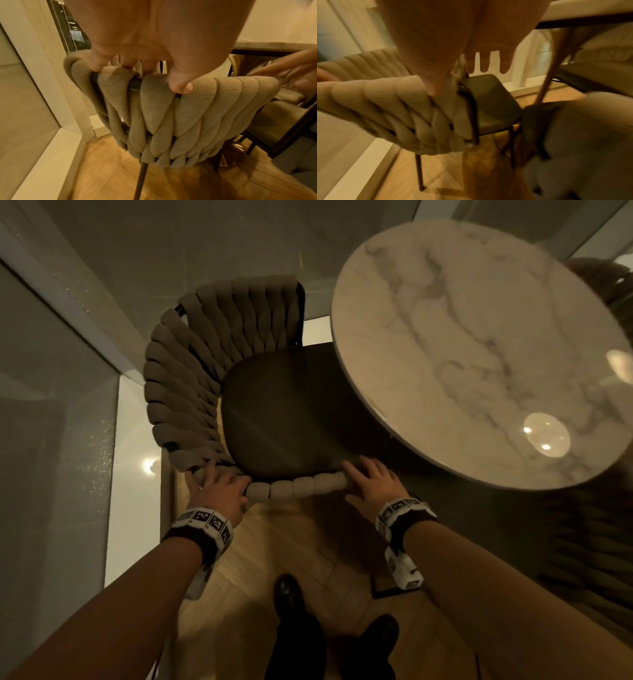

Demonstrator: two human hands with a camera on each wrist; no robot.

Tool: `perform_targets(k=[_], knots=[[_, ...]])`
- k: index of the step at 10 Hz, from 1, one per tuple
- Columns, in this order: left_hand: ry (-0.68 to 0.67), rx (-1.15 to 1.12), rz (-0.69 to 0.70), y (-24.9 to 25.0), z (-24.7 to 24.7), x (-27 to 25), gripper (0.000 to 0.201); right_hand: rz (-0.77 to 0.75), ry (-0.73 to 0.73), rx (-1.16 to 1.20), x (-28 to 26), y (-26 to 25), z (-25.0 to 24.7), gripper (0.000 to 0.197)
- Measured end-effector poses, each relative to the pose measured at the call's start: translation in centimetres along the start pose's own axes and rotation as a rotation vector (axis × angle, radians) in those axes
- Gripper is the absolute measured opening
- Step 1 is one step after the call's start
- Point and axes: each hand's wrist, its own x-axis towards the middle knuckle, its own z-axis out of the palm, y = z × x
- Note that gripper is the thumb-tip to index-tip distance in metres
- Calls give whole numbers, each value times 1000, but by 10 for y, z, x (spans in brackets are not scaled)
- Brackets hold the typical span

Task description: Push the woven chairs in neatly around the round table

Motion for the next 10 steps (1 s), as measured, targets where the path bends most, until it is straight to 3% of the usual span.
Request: perform_targets(k=[1,2,3,4,7,8,10], knots=[[-60,18,9,25,-10,-2,80,290,-2,159,-48,62,13,98],[-97,90,84,55,-17,3,84,417,-189,313,-109,107,36,108],[-160,70,144,78,-16,15,73,430,-282,376,-150,120,62,96],[-193,55,138,83,-16,26,70,441,-274,458,-153,125,73,90],[-76,118,164,99,-19,8,63,435,-242,469,-161,121,66,86],[-56,37,124,109,-21,0,49,399,-259,402,-166,121,56,84],[32,-206,48,124,-26,-38,47,332,-207,387,-184,138,37,35]])
